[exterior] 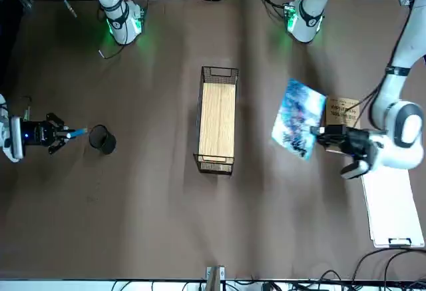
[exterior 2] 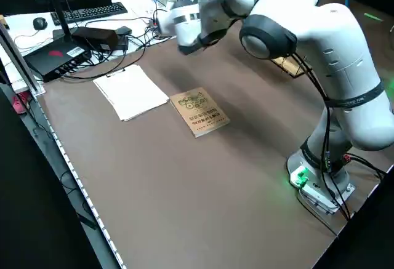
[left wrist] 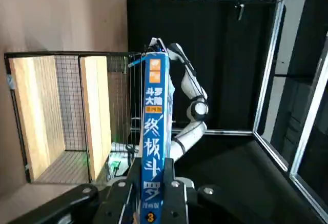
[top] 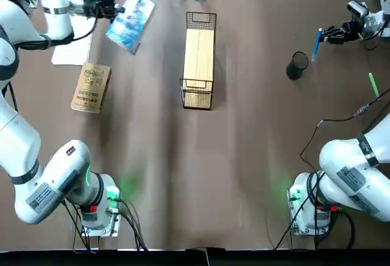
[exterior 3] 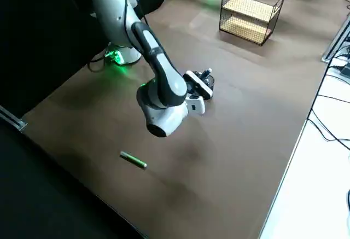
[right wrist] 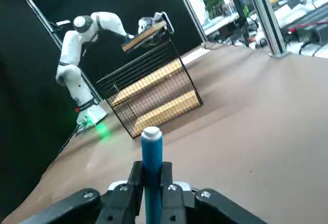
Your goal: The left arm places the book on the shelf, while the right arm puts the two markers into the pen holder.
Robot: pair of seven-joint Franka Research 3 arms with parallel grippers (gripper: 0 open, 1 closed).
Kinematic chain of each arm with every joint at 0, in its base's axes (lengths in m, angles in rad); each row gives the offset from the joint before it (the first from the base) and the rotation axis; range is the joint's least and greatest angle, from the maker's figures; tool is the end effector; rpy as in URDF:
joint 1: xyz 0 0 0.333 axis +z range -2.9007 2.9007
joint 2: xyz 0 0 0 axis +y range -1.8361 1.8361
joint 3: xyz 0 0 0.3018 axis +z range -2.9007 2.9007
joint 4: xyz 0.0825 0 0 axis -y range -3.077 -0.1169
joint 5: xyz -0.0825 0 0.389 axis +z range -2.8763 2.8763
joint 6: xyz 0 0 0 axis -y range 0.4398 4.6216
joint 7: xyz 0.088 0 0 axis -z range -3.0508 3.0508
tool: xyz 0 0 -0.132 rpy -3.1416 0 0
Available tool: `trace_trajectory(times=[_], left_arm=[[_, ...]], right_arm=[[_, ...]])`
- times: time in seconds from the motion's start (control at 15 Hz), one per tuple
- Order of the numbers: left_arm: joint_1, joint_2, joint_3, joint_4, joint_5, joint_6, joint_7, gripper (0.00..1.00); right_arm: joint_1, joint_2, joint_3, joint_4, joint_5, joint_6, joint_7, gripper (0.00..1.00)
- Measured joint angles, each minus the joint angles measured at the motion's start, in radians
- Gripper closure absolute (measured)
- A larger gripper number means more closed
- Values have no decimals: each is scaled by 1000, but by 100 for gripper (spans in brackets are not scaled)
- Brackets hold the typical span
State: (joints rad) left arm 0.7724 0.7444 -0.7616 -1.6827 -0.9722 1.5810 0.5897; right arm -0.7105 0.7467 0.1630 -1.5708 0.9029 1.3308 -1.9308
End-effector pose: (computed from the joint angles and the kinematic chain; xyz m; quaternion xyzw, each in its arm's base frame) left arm 0.6222 -0.0416 0.2986 0.7042 -0.0657 -0.0770 0.7027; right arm 0.5593 -0.2163 0.2079 -0.6554 -0.4118 -0.3128 0.5506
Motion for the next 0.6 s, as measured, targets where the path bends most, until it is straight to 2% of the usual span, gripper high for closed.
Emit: trace_trajectory(times=[0.33,0.6], left_arm=[[-3,3,-140,-167,-4,325,12,80],[4,3,-199,-282,-34,472,40,80]], right_arm=[[16,21,13,-10,27,-5,-35,83],[49,21,15,-11,53,32,-37,83]])
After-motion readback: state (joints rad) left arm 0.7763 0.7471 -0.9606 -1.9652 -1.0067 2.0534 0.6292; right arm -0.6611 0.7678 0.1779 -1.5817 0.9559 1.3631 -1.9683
